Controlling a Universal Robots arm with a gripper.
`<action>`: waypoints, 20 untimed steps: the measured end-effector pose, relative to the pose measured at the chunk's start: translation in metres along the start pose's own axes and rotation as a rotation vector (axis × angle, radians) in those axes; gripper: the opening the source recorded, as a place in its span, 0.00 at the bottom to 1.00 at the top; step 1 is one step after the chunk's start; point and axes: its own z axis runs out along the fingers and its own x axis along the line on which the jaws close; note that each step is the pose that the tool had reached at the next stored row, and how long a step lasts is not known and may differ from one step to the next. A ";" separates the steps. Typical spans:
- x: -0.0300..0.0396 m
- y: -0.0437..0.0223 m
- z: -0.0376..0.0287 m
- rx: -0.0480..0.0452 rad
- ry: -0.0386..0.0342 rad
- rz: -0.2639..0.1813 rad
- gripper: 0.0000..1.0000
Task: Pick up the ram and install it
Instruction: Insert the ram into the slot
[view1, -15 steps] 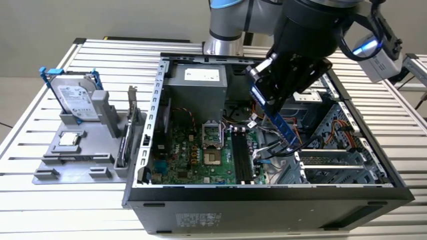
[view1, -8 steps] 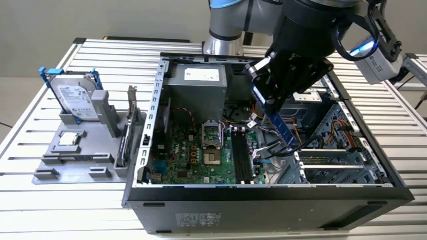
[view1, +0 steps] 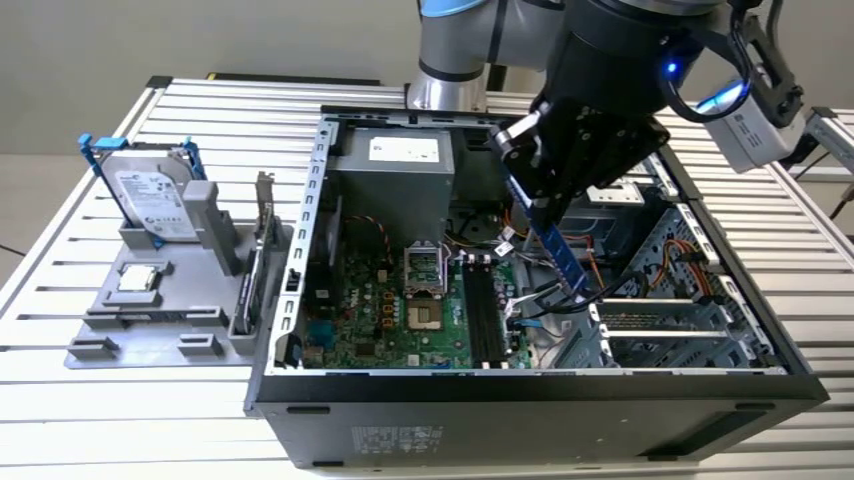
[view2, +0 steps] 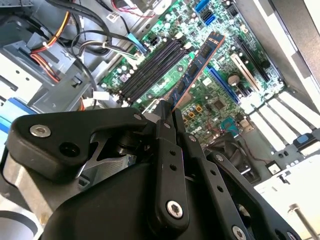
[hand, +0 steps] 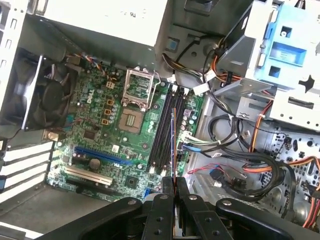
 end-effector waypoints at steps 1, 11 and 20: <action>0.0000 0.0000 0.0000 -0.0001 -0.0002 0.006 0.00; 0.0002 0.0000 0.0000 -0.0009 -0.0023 0.067 0.00; 0.0010 0.0002 0.0000 -0.0015 -0.0039 0.112 0.00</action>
